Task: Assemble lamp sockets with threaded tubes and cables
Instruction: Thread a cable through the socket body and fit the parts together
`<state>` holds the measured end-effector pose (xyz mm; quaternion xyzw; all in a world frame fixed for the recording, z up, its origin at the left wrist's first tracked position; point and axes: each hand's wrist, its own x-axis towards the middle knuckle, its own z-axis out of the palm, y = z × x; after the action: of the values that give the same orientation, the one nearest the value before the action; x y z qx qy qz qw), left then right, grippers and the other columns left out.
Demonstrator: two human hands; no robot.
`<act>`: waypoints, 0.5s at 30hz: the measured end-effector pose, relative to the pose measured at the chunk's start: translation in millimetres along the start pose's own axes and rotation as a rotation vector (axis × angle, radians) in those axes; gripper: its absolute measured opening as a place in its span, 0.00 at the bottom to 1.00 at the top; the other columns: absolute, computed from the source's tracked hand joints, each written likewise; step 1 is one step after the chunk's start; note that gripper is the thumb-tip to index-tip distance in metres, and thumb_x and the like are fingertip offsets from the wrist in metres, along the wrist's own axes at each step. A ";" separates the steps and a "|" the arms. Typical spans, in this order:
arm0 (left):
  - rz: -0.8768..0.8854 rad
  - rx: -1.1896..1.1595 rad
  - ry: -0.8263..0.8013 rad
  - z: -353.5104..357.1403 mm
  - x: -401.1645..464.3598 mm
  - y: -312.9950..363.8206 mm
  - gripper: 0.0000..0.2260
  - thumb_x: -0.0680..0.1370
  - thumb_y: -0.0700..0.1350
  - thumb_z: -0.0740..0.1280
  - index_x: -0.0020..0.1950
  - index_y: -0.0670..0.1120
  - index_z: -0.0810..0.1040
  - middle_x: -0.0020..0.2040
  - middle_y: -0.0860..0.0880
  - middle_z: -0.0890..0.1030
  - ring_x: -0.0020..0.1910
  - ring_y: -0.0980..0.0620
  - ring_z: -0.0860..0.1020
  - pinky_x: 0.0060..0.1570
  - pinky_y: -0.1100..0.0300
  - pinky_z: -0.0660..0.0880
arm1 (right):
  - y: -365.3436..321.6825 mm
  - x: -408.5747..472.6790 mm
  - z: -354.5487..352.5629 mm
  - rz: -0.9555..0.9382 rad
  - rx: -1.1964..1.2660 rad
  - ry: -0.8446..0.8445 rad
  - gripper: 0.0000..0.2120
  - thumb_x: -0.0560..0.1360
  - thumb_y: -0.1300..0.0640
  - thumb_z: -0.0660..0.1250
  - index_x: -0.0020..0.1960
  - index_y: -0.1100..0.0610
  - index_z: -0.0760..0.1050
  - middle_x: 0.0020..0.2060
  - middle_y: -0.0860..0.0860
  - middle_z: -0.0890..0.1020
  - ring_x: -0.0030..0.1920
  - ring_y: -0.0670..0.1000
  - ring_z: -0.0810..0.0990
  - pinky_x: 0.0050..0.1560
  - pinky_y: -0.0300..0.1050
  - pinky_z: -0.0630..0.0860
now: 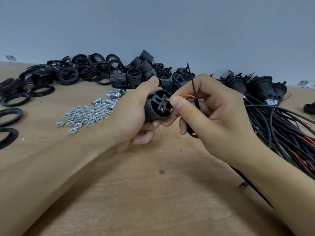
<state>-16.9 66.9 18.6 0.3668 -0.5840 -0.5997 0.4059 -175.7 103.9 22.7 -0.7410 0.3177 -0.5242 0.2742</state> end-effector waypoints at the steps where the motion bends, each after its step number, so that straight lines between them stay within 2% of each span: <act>1: -0.017 -0.039 -0.020 0.0 0.1 -0.1 0.24 0.84 0.57 0.51 0.37 0.42 0.70 0.27 0.44 0.66 0.18 0.53 0.55 0.18 0.71 0.59 | -0.7 0.8 -0.3 0.001 0.022 -0.005 0.03 0.79 0.64 0.65 0.46 0.59 0.74 0.35 0.56 0.82 0.30 0.44 0.80 0.30 0.34 0.72; 4: -0.040 -0.096 -0.015 -1.7 1.5 -0.9 0.23 0.83 0.56 0.52 0.36 0.42 0.70 0.27 0.43 0.66 0.20 0.53 0.54 0.18 0.71 0.58 | -0.3 2.4 -1.3 0.019 0.005 -0.004 0.01 0.78 0.61 0.66 0.48 0.59 0.76 0.35 0.51 0.81 0.32 0.47 0.81 0.30 0.39 0.74; 6: -0.061 -0.102 -0.007 -2.4 2.3 -0.9 0.22 0.83 0.56 0.53 0.35 0.44 0.70 0.25 0.45 0.66 0.20 0.53 0.54 0.17 0.71 0.57 | 0.4 2.0 -2.5 0.026 -0.026 0.016 0.02 0.78 0.59 0.68 0.48 0.58 0.77 0.35 0.49 0.81 0.31 0.48 0.81 0.29 0.37 0.74; 8: -0.091 -0.107 -0.004 -3.6 2.8 -0.7 0.23 0.83 0.57 0.54 0.33 0.45 0.72 0.24 0.47 0.66 0.20 0.53 0.53 0.17 0.71 0.57 | 0.0 2.4 -3.2 0.022 -0.043 0.046 0.02 0.78 0.59 0.68 0.47 0.57 0.77 0.35 0.50 0.81 0.30 0.47 0.80 0.28 0.36 0.73; 11: -0.112 -0.102 0.000 -6.6 3.5 -0.3 0.25 0.82 0.57 0.55 0.32 0.44 0.73 0.25 0.47 0.65 0.22 0.53 0.53 0.17 0.71 0.57 | -0.7 4.3 -4.9 0.007 -0.019 0.101 0.04 0.79 0.57 0.65 0.48 0.56 0.77 0.37 0.52 0.81 0.30 0.51 0.80 0.28 0.42 0.75; 15: -0.127 -0.090 -0.016 -9.0 4.6 0.6 0.25 0.82 0.58 0.54 0.34 0.43 0.74 0.25 0.47 0.64 0.22 0.52 0.53 0.17 0.70 0.56 | -2.7 5.7 -11.6 -0.098 -0.178 0.127 0.05 0.80 0.58 0.65 0.49 0.53 0.80 0.33 0.43 0.78 0.29 0.50 0.77 0.29 0.39 0.72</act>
<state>-10.5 59.1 19.0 0.3797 -0.5352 -0.6527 0.3787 -184.8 100.5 31.6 -0.7424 0.3430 -0.5526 0.1604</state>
